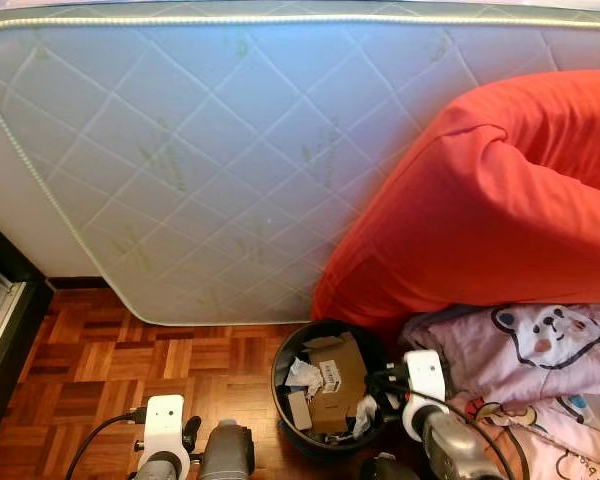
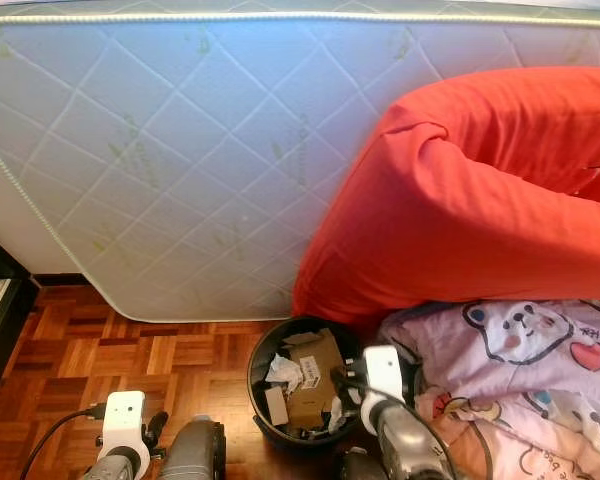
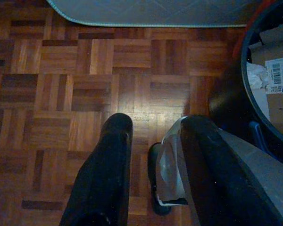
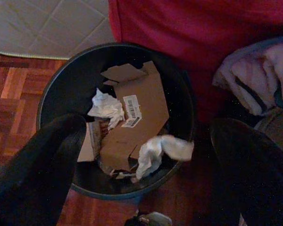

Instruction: Clean up the room

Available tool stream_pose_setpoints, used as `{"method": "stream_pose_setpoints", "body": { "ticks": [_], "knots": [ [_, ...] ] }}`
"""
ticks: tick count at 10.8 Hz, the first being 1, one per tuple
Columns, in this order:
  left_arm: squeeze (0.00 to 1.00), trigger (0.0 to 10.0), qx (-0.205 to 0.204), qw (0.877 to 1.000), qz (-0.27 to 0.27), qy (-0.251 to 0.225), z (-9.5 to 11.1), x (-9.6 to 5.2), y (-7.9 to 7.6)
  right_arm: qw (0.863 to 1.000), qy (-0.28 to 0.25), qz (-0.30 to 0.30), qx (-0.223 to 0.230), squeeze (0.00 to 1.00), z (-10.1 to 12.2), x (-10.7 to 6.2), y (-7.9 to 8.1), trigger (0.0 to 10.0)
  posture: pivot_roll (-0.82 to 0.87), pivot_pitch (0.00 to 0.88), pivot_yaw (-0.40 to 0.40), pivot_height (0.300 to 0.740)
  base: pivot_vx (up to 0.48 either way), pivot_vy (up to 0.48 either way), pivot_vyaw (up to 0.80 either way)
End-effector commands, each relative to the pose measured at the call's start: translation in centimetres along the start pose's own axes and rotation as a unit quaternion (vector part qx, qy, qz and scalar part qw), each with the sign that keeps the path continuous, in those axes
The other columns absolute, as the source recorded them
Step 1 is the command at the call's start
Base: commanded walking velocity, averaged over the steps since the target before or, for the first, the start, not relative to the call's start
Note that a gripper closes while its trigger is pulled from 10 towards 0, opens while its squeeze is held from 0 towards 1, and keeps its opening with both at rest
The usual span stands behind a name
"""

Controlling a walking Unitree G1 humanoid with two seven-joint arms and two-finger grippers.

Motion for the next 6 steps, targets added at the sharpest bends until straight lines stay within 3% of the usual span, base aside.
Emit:
{"method": "stream_pose_setpoints", "body": {
  "ticks": [1, 6],
  "knots": [
    [0.00, 10.0, 0.000, 1.000, 0.004, 0.009, -0.7, -0.3, 0.2, 1.000, 0.000, 0.000, 0.003, 0.00, -0.1, 0.0, 0.1, 10.0, 0.22, 0.162, -0.048, 0.652, 0.000, 0.000, 0.00],
    [0.00, 10.0, 0.010, 1.000, 0.005, 0.028, -1.5, -0.5, 0.3, 0.996, -0.038, -0.074, -0.009, 0.00, 2.3, 0.4, -1.3, 10.0, 0.19, 0.130, -0.044, 0.652, 0.000, 0.000, 0.00]
  ]
}}
Point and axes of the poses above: a point about 5 cm out from each wrist's last joint towards the gripper, its own x axis pointing out of the wrist towards the gripper, its own z axis along the axis of the wrist's last joint, y = z × x, the point moved 4 cm from there along x, pointing out of the wrist towards the gripper, and after that the axes turned 4 degrees about -x, right-handed, at the moved point
